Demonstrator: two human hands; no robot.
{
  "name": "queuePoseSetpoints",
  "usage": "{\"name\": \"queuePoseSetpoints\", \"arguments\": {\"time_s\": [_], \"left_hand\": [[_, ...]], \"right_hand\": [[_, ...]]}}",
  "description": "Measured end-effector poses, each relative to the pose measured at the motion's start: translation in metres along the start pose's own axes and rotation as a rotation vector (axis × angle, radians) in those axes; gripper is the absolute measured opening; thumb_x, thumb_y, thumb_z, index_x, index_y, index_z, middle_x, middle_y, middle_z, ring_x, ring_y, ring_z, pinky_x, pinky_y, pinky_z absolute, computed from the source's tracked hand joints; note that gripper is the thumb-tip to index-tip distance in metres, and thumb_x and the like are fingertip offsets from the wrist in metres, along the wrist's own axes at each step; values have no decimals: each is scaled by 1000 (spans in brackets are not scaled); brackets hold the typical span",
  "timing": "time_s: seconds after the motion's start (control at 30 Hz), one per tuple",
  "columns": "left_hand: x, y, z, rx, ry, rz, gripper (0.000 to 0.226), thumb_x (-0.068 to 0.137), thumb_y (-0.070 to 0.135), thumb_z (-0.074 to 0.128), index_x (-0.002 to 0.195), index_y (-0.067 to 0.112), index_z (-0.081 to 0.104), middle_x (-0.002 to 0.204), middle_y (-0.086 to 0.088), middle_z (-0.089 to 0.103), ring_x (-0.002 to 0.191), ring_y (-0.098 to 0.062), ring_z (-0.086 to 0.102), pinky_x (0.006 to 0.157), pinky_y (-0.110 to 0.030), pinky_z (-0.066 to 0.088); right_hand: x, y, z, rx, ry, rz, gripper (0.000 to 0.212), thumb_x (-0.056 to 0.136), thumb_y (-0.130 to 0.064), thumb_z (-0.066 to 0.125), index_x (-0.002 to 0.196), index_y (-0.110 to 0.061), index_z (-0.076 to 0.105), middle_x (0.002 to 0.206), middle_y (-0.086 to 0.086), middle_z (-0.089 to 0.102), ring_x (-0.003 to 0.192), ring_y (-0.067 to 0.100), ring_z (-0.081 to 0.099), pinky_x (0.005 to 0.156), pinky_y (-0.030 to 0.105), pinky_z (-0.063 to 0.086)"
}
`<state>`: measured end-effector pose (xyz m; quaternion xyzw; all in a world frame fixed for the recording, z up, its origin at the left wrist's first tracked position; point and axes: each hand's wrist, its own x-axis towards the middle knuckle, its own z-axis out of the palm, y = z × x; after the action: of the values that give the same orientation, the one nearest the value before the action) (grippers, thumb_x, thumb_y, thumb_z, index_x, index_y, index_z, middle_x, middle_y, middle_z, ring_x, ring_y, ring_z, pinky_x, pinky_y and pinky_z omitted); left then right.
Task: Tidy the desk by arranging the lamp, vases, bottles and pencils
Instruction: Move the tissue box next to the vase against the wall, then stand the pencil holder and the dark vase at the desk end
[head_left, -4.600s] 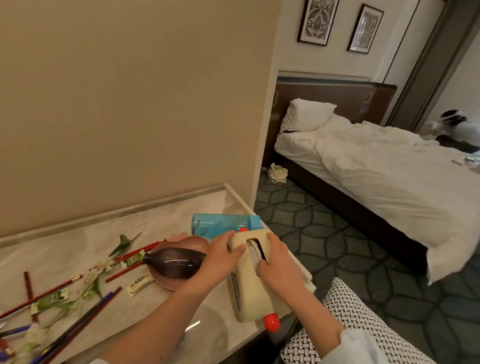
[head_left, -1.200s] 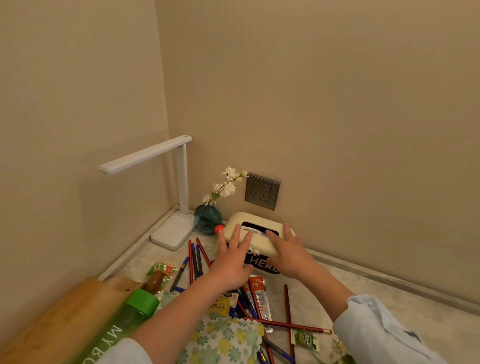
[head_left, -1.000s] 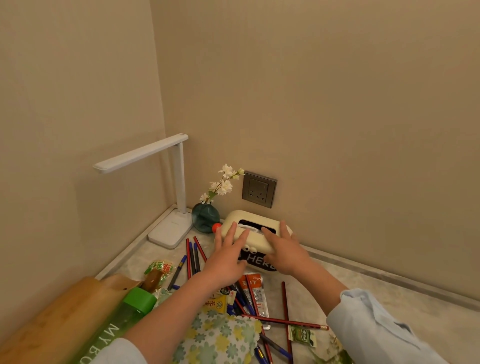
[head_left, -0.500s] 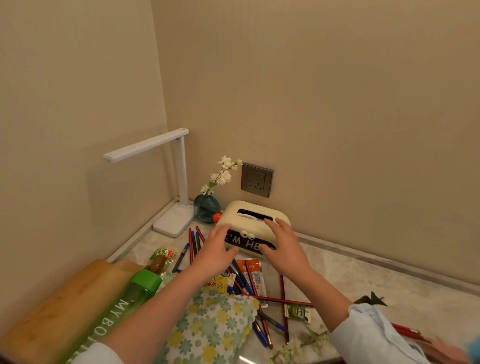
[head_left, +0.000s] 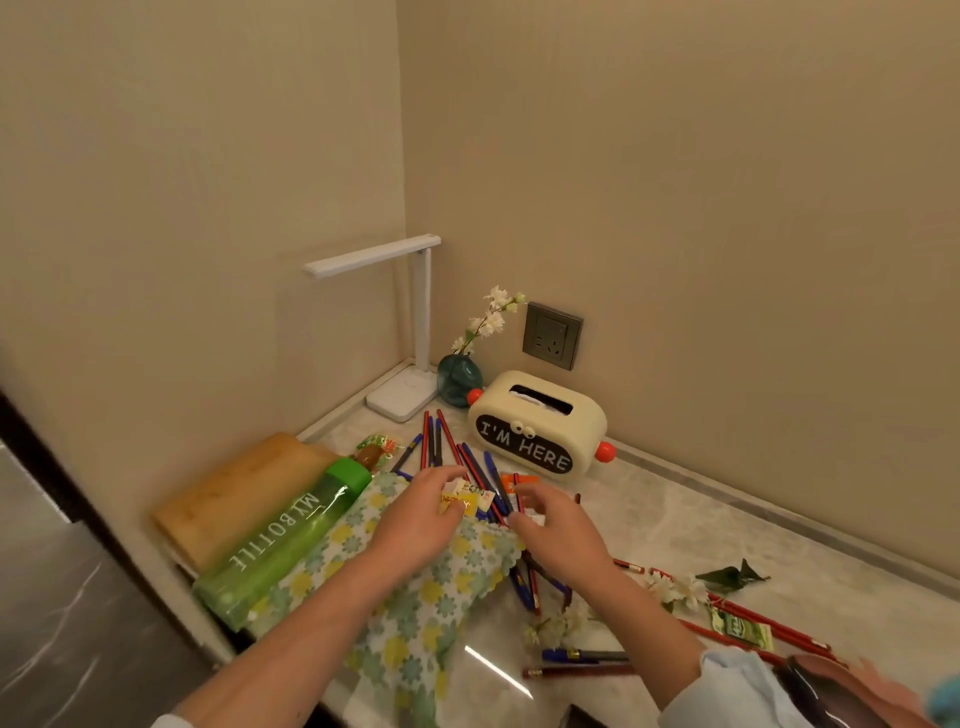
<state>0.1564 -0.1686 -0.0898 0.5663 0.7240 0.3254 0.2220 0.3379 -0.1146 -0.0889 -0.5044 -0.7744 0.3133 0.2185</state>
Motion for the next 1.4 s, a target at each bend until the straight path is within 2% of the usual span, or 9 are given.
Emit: {"name": "queuePoseSetpoints", "arguments": {"time_s": [0.2, 0.47, 0.57, 0.73, 0.87, 1.0, 1.1, 1.17, 1.4], "left_hand": [[-32, -3, 1, 100, 10, -1, 44, 93, 30, 53, 136, 32, 46, 142, 9, 44, 128, -10, 45, 103, -28, 38], [-26, -17, -7, 144, -82, 32, 43, 93, 31, 52, 135, 33, 46, 140, 10, 46, 118, -9, 51, 98, -29, 43], [-18, -30, -15, 209, -133, 86, 41, 95, 29, 48, 135, 34, 46, 140, 10, 47, 120, -9, 51, 99, -30, 44], [-16, -55, -17, 415, -161, 323, 39, 98, 35, 39, 136, 31, 44, 139, 9, 48, 126, -11, 43, 108, -29, 34], [-20, -62, -13, 491, -124, 407, 42, 99, 36, 32, 139, 31, 42, 147, 10, 41, 138, -9, 31, 117, -30, 12], [-14, -61, -17, 427, -187, 395, 43, 98, 36, 34, 139, 29, 43, 146, 9, 42, 136, -10, 34, 116, -30, 18], [-6, -59, -34, 271, -274, 341, 42, 96, 33, 42, 138, 31, 45, 143, 11, 46, 128, -10, 45, 106, -31, 37], [0, -61, -53, 209, -244, 328, 42, 95, 28, 46, 136, 33, 47, 142, 11, 46, 124, -9, 49, 100, -32, 44], [19, -104, -131, 353, 37, 290, 51, 89, 25, 58, 138, 28, 44, 142, 5, 43, 131, -14, 41, 108, -32, 38]], "right_hand": [[-22, -4, 10, -100, -145, 69, 52, 89, -42, 52, 138, -25, 49, 138, -2, 54, 123, 17, 52, 100, 38, 46], [-27, -14, 16, -341, -168, 206, 56, 92, -54, 40, 141, -26, 43, 133, -1, 58, 119, 22, 54, 96, 39, 45], [-23, -24, 25, -385, -164, 300, 55, 91, -57, 36, 135, -24, 47, 126, 1, 61, 114, 24, 56, 92, 38, 44], [-20, -37, 43, -414, -77, 402, 53, 86, -62, 37, 116, -21, 53, 112, 2, 64, 101, 24, 59, 75, 35, 42], [-26, -43, 57, -356, 1, 459, 54, 82, -61, 42, 116, -20, 54, 120, 5, 60, 111, 28, 53, 89, 39, 44], [-33, -52, 70, -309, 39, 511, 64, 82, -56, 44, 135, -20, 45, 141, 8, 43, 130, 31, 36, 104, 43, 34], [-31, -64, 75, -302, 96, 491, 64, 83, -52, 47, 140, -23, 41, 152, 6, 30, 138, 30, 25, 110, 45, 26], [-24, -76, 79, -274, 128, 448, 64, 86, -50, 49, 144, -25, 38, 156, 3, 26, 142, 27, 21, 113, 46, 24], [11, -133, 115, -83, 79, 228, 56, 89, -44, 54, 142, -29, 42, 147, -4, 42, 138, 20, 30, 112, 39, 29]]}}
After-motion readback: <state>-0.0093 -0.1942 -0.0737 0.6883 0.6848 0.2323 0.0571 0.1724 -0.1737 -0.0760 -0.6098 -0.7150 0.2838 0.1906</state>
